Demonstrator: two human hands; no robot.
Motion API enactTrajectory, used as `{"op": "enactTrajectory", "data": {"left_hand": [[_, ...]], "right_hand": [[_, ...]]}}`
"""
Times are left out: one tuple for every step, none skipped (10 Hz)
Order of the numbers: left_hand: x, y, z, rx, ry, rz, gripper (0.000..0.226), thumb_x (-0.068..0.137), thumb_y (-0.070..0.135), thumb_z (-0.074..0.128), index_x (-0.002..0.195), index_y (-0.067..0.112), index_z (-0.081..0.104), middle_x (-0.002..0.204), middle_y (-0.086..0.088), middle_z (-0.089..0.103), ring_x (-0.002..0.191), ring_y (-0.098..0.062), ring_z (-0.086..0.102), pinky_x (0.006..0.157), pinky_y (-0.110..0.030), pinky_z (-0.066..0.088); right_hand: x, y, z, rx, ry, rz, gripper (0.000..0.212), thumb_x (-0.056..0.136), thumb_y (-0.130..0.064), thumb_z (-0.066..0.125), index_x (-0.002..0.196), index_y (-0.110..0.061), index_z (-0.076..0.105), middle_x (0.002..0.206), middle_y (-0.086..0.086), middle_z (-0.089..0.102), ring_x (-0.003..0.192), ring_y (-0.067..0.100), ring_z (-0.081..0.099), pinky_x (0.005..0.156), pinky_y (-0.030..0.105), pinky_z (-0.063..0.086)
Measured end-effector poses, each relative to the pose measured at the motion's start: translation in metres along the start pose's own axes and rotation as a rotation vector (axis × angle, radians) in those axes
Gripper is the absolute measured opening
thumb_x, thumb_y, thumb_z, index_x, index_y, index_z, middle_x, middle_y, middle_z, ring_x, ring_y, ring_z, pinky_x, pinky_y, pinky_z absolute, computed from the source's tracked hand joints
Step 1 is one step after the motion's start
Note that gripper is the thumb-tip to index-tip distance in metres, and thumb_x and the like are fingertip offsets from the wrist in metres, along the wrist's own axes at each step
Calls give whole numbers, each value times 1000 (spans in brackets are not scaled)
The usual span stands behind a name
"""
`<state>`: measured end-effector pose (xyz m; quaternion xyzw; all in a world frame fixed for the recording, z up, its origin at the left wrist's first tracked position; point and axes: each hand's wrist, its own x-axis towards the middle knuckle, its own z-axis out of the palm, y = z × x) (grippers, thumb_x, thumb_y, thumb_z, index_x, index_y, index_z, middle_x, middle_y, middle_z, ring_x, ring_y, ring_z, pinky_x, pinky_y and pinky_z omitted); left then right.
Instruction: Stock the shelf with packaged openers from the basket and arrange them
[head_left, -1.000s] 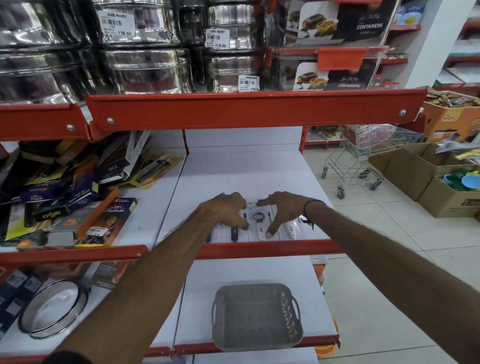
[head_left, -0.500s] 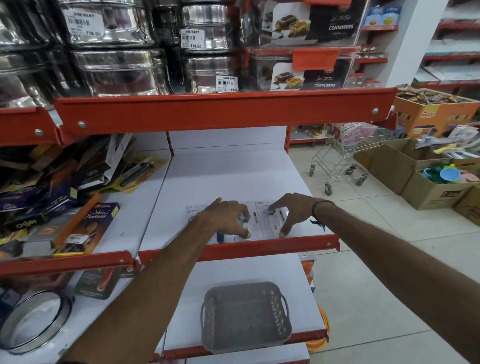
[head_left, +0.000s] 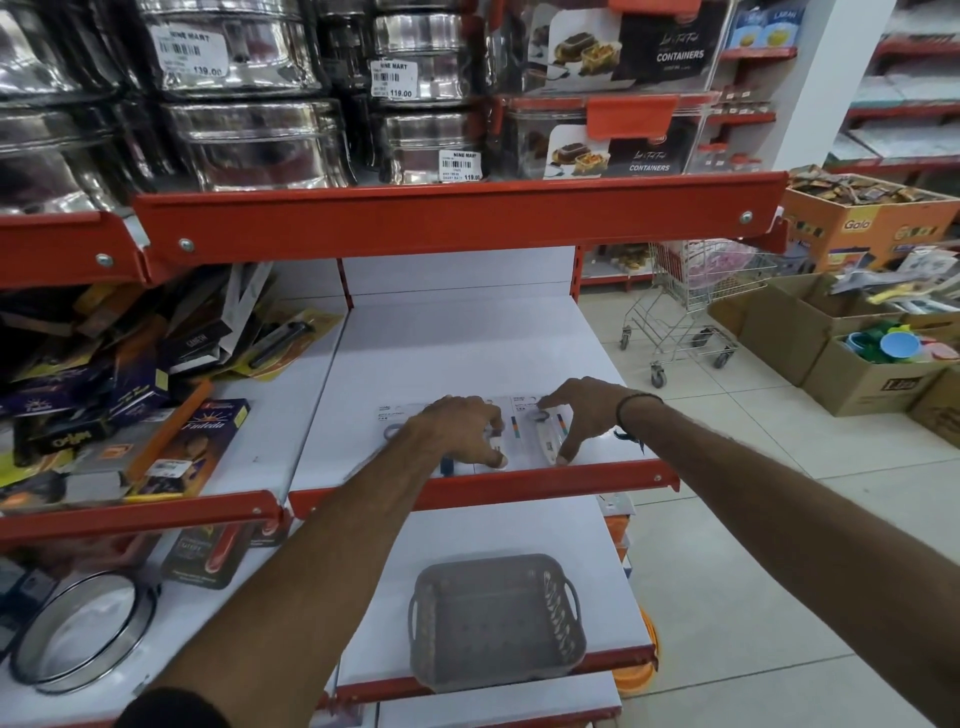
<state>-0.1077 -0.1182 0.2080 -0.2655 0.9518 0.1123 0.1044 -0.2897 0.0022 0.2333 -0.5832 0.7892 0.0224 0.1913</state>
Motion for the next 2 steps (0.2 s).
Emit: {"op": "enactTrajectory", "data": {"left_hand": [[-14,-1,0,-50,100,4,64,83,52,68,139,25,53,146,-2,51,126,-26,54,104,-46,49],[-44,-1,-4,37,456,54,60,93,52,56,145,24,46,157,-2,42,138,-25,46,108,-44,45]], "right_hand": [[-13,-7,-3,-3,69,-9,96,65,-48,88,147,-23,44,153,2,44,139,26,42,114,43,34],[-36,-24,-2,-57,432,-59,74,76,-63,72,140,-31,52,145,-6,55,132,20,50,111,43,40]]}}
